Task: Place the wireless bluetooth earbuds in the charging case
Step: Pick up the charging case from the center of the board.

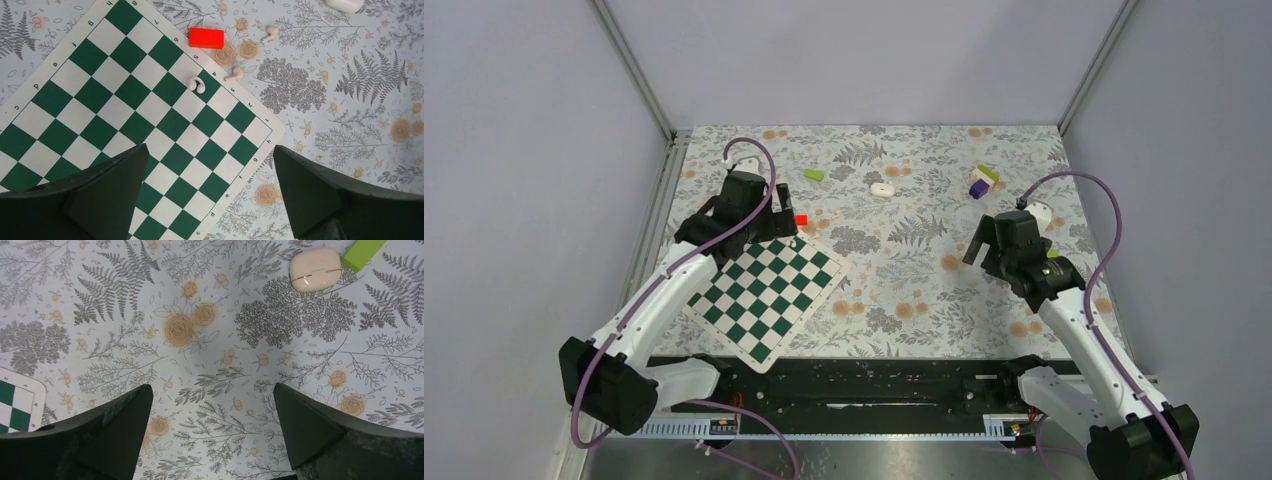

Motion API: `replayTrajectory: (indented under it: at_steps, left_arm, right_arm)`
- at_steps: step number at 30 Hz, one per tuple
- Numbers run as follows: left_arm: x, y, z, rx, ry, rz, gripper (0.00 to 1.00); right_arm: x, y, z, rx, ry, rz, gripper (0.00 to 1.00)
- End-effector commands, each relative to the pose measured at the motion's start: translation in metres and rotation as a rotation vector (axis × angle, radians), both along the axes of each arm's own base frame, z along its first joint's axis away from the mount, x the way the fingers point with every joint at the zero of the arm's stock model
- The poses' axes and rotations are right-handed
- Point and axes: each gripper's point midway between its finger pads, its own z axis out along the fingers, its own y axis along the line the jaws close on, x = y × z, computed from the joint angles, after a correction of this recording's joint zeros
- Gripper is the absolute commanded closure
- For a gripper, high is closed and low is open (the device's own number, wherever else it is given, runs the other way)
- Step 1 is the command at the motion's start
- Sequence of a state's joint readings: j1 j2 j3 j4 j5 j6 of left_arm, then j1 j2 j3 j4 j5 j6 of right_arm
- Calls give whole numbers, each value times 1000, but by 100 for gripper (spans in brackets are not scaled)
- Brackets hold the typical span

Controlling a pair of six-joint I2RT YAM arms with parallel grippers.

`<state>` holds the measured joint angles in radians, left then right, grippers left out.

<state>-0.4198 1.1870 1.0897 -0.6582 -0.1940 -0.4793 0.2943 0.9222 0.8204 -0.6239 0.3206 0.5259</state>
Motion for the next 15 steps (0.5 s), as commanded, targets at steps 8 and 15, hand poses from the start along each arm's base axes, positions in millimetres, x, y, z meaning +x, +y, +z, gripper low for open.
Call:
replayTrajectory:
  at_steps: [8,15]
  left_arm:
    - [16,-8,12,-51,21,70,1]
    - [56,-45,-4,-121,149,62,1]
  right_arm:
    - [-10,-4,-7,17,-23,-18,1]
    - [-20,-24,-6,-64,-38,-67,0]
